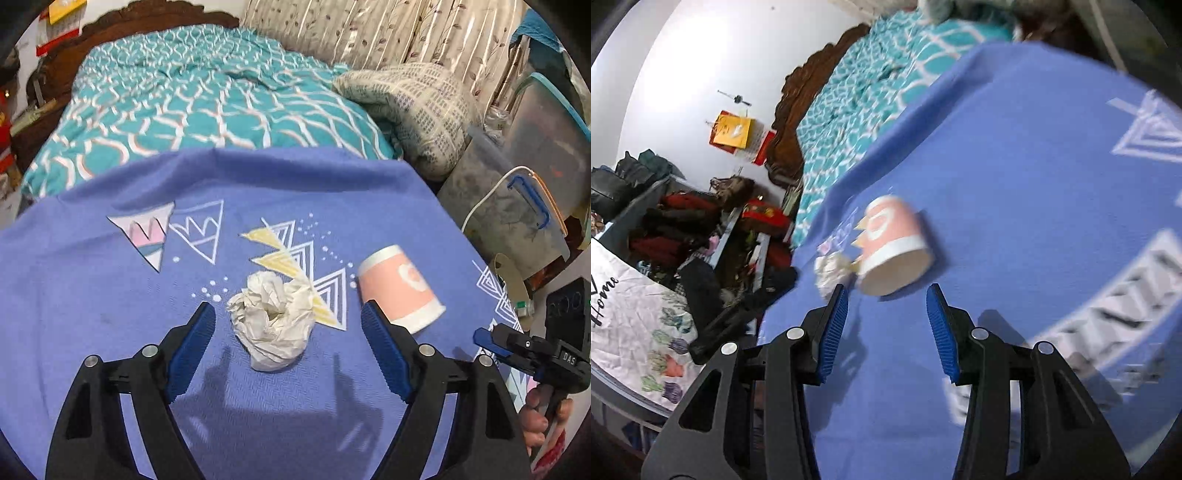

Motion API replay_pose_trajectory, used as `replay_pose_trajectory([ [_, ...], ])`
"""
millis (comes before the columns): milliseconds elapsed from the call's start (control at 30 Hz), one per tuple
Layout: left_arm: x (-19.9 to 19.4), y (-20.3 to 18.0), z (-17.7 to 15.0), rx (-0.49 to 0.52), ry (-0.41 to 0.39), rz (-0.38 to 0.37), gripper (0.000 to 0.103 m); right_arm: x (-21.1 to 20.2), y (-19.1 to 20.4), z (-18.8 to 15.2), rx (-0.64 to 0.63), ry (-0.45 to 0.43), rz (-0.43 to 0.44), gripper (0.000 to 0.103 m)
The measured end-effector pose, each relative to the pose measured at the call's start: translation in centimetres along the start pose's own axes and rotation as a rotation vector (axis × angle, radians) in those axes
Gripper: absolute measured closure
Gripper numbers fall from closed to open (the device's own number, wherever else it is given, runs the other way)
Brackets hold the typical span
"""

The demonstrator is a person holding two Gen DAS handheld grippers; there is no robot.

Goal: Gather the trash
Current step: 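Grasp the crumpled tissue with the left tool while the right tool grasps the pink paper cup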

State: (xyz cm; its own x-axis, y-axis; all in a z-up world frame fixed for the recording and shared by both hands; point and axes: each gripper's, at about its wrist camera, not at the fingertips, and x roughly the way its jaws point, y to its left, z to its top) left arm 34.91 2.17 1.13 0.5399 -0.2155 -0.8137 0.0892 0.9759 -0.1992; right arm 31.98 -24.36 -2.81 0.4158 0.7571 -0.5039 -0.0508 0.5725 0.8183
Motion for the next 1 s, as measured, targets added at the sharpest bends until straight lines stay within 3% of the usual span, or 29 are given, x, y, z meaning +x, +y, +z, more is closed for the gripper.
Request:
replay_pose_trajectory([
  [167, 2.7, -0.4, -0.1, 0.006, 0.032, 0.0, 0.025, 4.7, 1.1, 1.1, 0.061, 0.023, -0.004, 0.056],
  [267, 4.1, -0.6, -0.3, 0.005, 0.045, 0.036, 0.027, 6.4, 1.4, 1.8, 0.08, 0.003, -0.029, 0.069],
  [300, 4.3, -0.3, -0.5, 0.001, 0.048, 0.045, 0.034, 6.6, 1.4, 2.0, 0.08, -0.002, -0.036, 0.075],
  [333, 4.5, -0.1, -0.6, -0.004, 0.056, 0.047, 0.057, 6.5, 1.4, 2.1, 0.073, -0.003, -0.041, 0.085],
  [433, 4.2, 0.9, -0.9, -0.037, 0.074, 0.028, 0.061, 5.1, 2.6, 1.2, 0.013, -0.032, -0.056, 0.094],
  [600, 0.3, 1.3, -3.6, -0.05, 0.047, 0.0, 0.061, 1.5, 4.4, -2.0, -0.083, -0.046, -0.023, 0.095],
  [733, -3.9, 1.0, -8.0, -0.066, 0.035, -0.055, 0.061, -1.6, 4.6, -5.5, -0.112, -0.024, 0.04, 0.095],
  [833, -5.9, 0.5, -10.7, -0.055, 0.042, -0.055, 0.06, -3.2, 5.1, -8.9, -0.156, 0.005, 0.07, 0.095],
  [933, -7.9, -0.1, -13.3, -0.056, 0.048, -0.068, 0.059, -4.0, 5.1, -11.7, -0.204, 0.023, 0.044, 0.095],
  [1000, -8.7, -0.7, -14.4, -0.046, 0.045, -0.073, 0.059, -5.3, 4.3, -13.1, -0.226, 0.002, -0.035, 0.094],
])
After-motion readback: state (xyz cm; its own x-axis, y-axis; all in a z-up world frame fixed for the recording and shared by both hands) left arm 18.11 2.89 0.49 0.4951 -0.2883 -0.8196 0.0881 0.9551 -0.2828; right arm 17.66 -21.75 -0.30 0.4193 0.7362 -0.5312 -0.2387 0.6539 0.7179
